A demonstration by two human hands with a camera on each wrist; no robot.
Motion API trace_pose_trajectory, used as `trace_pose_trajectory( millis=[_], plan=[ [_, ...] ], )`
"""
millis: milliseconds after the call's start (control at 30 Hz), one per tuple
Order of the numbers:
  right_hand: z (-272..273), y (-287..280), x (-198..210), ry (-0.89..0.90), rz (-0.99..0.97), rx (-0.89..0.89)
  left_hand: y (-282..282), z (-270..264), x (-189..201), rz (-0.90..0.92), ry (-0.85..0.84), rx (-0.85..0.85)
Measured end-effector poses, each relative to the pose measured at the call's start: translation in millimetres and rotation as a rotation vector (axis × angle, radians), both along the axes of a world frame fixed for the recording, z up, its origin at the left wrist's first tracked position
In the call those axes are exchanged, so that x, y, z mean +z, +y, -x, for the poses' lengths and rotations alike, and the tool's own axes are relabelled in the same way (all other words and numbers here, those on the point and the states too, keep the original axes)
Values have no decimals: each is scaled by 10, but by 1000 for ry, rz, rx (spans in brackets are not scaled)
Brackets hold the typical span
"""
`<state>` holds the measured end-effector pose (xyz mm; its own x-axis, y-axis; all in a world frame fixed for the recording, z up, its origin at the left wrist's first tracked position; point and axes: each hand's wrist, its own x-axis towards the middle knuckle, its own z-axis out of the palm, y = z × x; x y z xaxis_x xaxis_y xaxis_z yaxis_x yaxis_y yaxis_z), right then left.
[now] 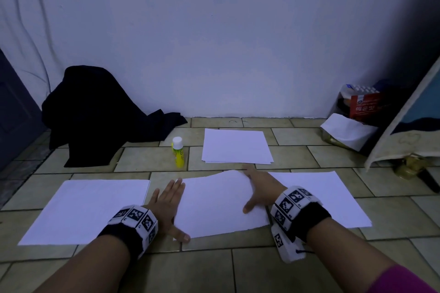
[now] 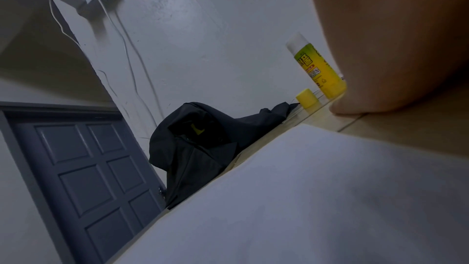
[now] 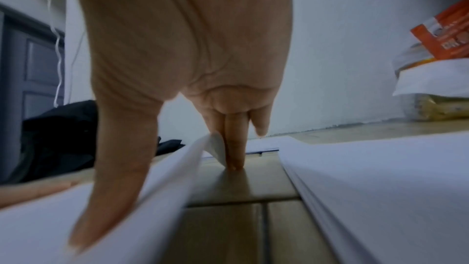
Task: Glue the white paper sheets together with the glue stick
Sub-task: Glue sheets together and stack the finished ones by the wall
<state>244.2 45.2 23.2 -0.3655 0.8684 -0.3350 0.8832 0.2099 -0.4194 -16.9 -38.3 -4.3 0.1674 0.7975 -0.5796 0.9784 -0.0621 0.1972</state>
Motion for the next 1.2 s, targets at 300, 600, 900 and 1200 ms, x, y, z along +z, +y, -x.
trace_pose_trajectory(
  millis=[300,600,900,1200],
  plan=[
    [-202,-249,-98,221,-4,-59,18,-14,-37,-30,35,8],
    [-306,-192,120,436,31,-153,-33,-73,59,-14,71,25],
    [-480,156,433,659,-137,-388,24,-92,36,2,133,12],
    [-151,901,168,497,-266,-476,16,-90,-4,-15,141,21]
  ],
)
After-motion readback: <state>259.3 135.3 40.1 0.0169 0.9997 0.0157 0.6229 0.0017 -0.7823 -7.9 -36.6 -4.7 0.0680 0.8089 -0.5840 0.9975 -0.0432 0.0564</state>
